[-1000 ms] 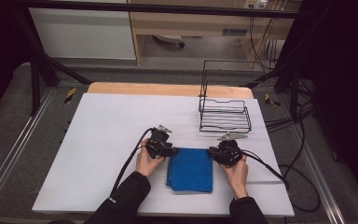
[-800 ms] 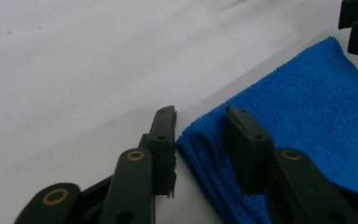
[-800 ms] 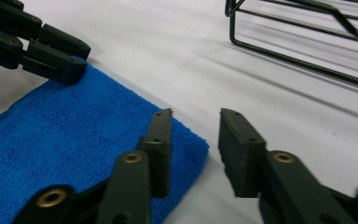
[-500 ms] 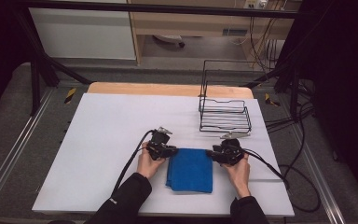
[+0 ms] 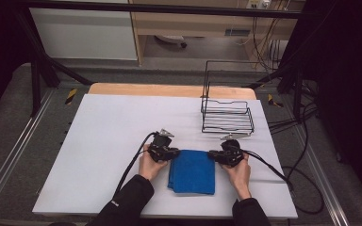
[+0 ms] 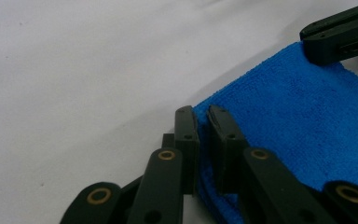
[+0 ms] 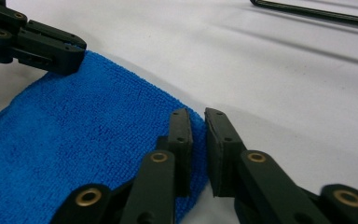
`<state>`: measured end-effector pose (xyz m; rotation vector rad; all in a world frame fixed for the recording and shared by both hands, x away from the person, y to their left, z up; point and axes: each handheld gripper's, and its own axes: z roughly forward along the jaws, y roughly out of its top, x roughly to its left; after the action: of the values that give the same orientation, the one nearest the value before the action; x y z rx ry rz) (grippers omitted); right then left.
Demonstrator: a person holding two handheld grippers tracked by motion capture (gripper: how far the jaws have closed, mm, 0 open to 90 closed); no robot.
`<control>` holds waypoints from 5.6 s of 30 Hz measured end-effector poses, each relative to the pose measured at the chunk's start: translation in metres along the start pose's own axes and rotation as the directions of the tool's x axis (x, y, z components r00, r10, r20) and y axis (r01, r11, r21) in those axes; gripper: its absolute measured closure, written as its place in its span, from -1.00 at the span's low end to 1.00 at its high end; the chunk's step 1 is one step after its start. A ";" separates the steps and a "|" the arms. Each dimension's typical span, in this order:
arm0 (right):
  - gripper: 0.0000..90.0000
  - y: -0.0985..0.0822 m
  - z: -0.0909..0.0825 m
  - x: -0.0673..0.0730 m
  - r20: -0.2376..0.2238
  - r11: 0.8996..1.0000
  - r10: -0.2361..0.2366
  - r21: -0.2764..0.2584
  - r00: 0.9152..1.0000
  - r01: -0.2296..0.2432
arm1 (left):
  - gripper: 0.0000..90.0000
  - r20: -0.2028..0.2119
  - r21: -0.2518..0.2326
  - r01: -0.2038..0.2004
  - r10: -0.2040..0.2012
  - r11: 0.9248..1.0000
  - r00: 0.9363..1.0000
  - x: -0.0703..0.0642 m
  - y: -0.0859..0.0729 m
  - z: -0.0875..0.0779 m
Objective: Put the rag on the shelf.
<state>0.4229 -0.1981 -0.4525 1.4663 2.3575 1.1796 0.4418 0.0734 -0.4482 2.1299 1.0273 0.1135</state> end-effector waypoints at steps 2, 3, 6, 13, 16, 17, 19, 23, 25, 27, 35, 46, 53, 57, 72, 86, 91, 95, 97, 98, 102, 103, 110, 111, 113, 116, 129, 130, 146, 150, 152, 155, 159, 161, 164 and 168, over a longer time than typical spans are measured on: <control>0.88 0.001 -0.001 -0.001 -0.003 1.000 0.009 0.000 1.000 -0.009 | 0.82 0.003 -0.007 0.006 -0.006 1.000 1.000 0.000 0.000 0.000; 0.88 0.001 -0.001 -0.001 -0.004 1.000 0.011 -0.002 1.000 -0.011 | 0.82 0.007 -0.010 0.015 -0.015 1.000 1.000 0.001 -0.001 -0.001; 0.89 0.002 -0.004 0.000 -0.011 1.000 0.019 -0.013 1.000 -0.019 | 0.83 0.017 -0.022 0.031 -0.030 0.999 0.999 0.003 -0.003 -0.002; 0.88 0.005 -0.017 0.002 -0.042 0.997 0.014 -0.074 0.999 -0.017 | 0.83 0.043 -0.090 0.035 -0.031 0.995 0.999 0.001 -0.003 -0.019; 0.88 0.006 -0.022 0.005 -0.044 0.995 -0.002 -0.099 0.999 -0.003 | 0.83 0.052 -0.124 0.038 -0.031 0.992 0.998 -0.002 -0.004 -0.027; 0.88 0.007 -0.024 0.006 -0.044 0.994 -0.015 -0.111 0.999 0.010 | 0.83 0.045 -0.135 0.026 -0.020 0.990 0.999 -0.002 -0.004 -0.030; 0.88 0.008 -0.027 0.009 -0.044 0.991 -0.032 -0.128 0.999 0.026 | 0.83 0.054 -0.154 0.032 -0.024 0.988 0.998 -0.003 -0.005 -0.035; 0.88 0.009 -0.034 0.014 -0.052 0.986 -0.053 -0.163 0.997 0.044 | 0.83 0.069 -0.191 0.040 -0.028 0.981 0.997 -0.005 -0.006 -0.044; 0.89 0.009 -0.037 0.015 -0.058 0.983 -0.059 -0.177 0.997 0.048 | 0.83 0.060 -0.205 0.024 -0.012 0.978 0.998 -0.008 -0.007 -0.047; 0.89 0.009 -0.041 0.018 -0.060 0.981 -0.060 -0.187 0.996 0.048 | 0.83 0.057 -0.216 0.015 -0.003 0.976 0.998 -0.011 -0.007 -0.051; 0.89 0.013 -0.056 0.027 -0.045 0.968 -0.102 -0.233 0.994 0.089 | 0.83 0.059 -0.275 0.001 0.016 0.961 0.998 -0.020 -0.007 -0.067; 0.89 0.019 -0.078 0.038 -0.017 0.942 -0.149 -0.307 0.989 0.136 | 0.83 0.048 -0.360 -0.026 0.047 0.933 0.998 -0.035 -0.003 -0.088; 0.89 0.023 -0.095 0.044 0.024 0.919 -0.179 -0.353 0.984 0.175 | 0.83 0.047 -0.416 -0.042 0.068 0.909 0.997 -0.045 0.003 -0.099; 0.89 0.026 -0.105 0.048 0.042 0.902 -0.193 -0.385 0.980 0.194 | 0.83 0.041 -0.450 -0.052 0.079 0.892 0.996 -0.050 0.007 -0.105; 0.89 0.033 -0.142 0.054 0.090 0.841 -0.201 -0.494 0.976 0.219 | 0.83 0.048 -0.527 -0.065 0.106 0.848 0.993 -0.065 0.031 -0.118; 0.89 0.043 -0.164 0.052 0.149 0.788 -0.160 -0.576 0.976 0.217 | 0.83 0.037 -0.587 -0.079 0.124 0.806 0.992 -0.078 0.060 -0.121; 0.90 0.047 -0.171 0.051 0.168 0.764 -0.151 -0.605 0.974 0.223 | 0.83 0.035 -0.606 -0.084 0.132 0.791 0.991 -0.082 0.070 -0.122; 0.90 0.050 -0.177 0.049 0.176 0.750 -0.145 -0.623 0.974 0.224 | 0.84 0.038 -0.619 -0.083 0.135 0.781 0.990 -0.085 0.078 -0.122; 0.90 0.052 -0.180 0.048 0.183 0.745 -0.142 -0.627 0.973 0.227 | 0.84 0.039 -0.626 -0.083 0.137 0.775 0.990 -0.087 0.082 -0.122; 0.90 0.053 -0.182 0.048 0.189 0.741 -0.142 -0.631 0.972 0.231 | 0.84 0.039 -0.629 -0.082 0.137 0.773 0.990 -0.087 0.084 -0.122; 0.90 0.061 -0.190 0.047 0.211 0.730 -0.140 -0.638 0.968 0.244 | 0.84 0.048 -0.641 -0.077 0.140 0.764 0.989 -0.090 0.095 -0.123; 0.90 0.063 -0.192 0.047 0.215 0.728 -0.140 -0.640 0.967 0.247 | 0.84 0.045 -0.645 -0.079 0.141 0.760 0.989 -0.091 0.098 -0.123; 0.90 0.078 -0.206 0.043 0.240 0.706 -0.130 -0.659 0.962 0.260 | 0.84 0.048 -0.676 -0.078 0.149 0.733 0.988 -0.096 0.118 -0.128; 0.90 0.080 -0.208 0.043 0.244 0.701 -0.128 -0.663 0.961 0.261 | 0.84 0.050 -0.681 -0.076 0.149 0.728 0.988 -0.096 0.122 -0.129; 0.90 0.083 -0.211 0.043 0.250 0.694 -0.126 -0.669 0.960 0.265 | 0.84 0.054 -0.689 -0.071 0.149 0.721 0.987 -0.097 0.127 -0.130; 0.90 0.088 -0.217 0.041 0.252 0.684 -0.122 -0.680 0.960 0.266 | 0.84 0.059 -0.701 -0.068 0.153 0.710 0.987 -0.099 0.135 -0.132; 0.90 0.118 -0.238 0.032 0.292 0.660 -0.104 -0.695 0.951 0.285 | 0.84 0.061 -0.724 -0.067 0.161 0.687 0.985 -0.104 0.172 -0.134; 0.90 0.120 -0.239 0.032 0.296 0.659 -0.102 -0.695 0.950 0.288 | 0.84 0.064 -0.726 -0.063 0.159 0.685 0.985 -0.104 0.174 -0.134; 0.90 0.149 -0.255 0.019 0.315 0.634 -0.087 -0.714 0.945 0.297 | 0.84 0.063 -0.755 -0.052 0.151 0.654 0.987 -0.107 0.212 -0.137; 0.90 0.156 -0.258 0.018 0.319 0.633 -0.098 -0.711 0.943 0.306 | 0.85 0.059 -0.759 -0.054 0.152 0.649 0.987 -0.106 0.220 -0.142; 0.91 0.161 -0.260 0.019 0.324 0.635 -0.101 -0.706 0.941 0.312 | 0.85 0.037 -0.769 -0.072 0.157 0.635 0.987 -0.107 0.225 -0.145; 0.90 0.169 -0.263 0.019 0.341 0.635 -0.107 -0.699 0.934 0.328 | 0.85 0.041 -0.769 -0.067 0.154 0.636 0.987 -0.108 0.230 -0.148; 0.90 0.180 -0.266 0.018 0.350 0.633 -0.105 -0.698 0.931 0.334 | 0.85 0.040 -0.773 -0.062 0.145 0.631 0.989 -0.107 0.240 -0.151; 0.91 0.186 -0.268 0.018 0.357 0.631 -0.106 -0.697 0.928 0.340 | 0.85 0.032 -0.776 -0.066 0.143 0.627 0.989 -0.107 0.244 -0.152; 0.90 0.193 -0.269 0.017 0.364 0.627 -0.103 -0.699 0.926 0.345 | 0.85 0.026 -0.780 -0.070 0.144 0.622 0.989 -0.107 0.249 -0.152; 0.90 0.202 -0.269 0.014 0.364 0.625 -0.097 -0.702 0.926 0.341 | 0.85 0.008 -0.785 -0.081 0.142 0.614 0.990 -0.106 0.254 -0.151</control>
<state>0.4306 -0.2890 -0.1284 0.9200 1.4591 1.4835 0.4753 -0.0114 -0.1474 1.3528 0.6130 0.4636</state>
